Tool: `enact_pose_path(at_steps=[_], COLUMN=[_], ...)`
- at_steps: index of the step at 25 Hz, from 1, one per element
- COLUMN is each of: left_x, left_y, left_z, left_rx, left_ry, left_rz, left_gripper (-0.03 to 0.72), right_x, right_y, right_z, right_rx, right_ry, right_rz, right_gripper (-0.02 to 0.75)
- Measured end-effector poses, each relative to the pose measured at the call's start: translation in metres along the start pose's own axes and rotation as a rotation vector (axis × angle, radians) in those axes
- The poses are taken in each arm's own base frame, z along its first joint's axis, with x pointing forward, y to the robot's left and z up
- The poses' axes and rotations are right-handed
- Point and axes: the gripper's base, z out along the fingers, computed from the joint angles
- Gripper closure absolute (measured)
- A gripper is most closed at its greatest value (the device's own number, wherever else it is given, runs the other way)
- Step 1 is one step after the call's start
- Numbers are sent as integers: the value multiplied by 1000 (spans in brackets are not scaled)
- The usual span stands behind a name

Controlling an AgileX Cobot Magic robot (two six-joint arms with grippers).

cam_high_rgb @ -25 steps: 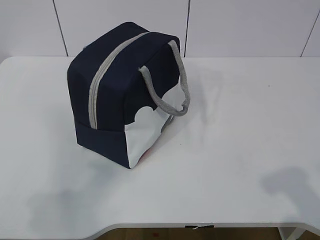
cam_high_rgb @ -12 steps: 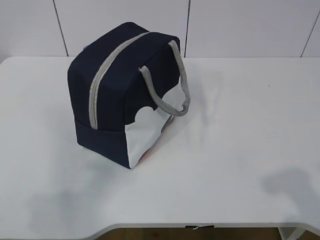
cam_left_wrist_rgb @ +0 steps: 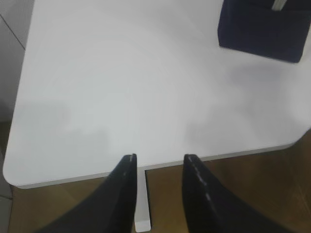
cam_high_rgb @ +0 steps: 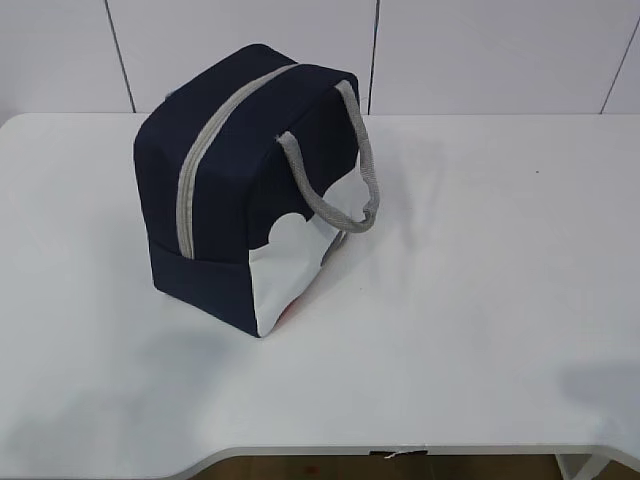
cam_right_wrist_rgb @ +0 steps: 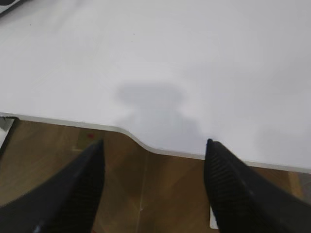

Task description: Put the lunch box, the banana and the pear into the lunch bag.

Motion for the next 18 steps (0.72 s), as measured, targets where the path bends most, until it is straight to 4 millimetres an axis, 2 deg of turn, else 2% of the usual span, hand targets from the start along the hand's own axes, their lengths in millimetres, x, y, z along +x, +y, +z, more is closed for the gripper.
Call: enact_pose_path(at_steps=[5, 18], left_x=[9, 10], left_y=[-1, -1], left_z=[-13, -12], left_rx=[-30, -36], left_ry=[-93, -84], left_rz=[-14, -18], left_gripper=[450, 451], right_x=[6, 6], right_y=[1, 1], right_z=[-8, -8], right_rx=[14, 15], right_ry=[-66, -66], right_rz=[5, 6], right_gripper=[226, 226])
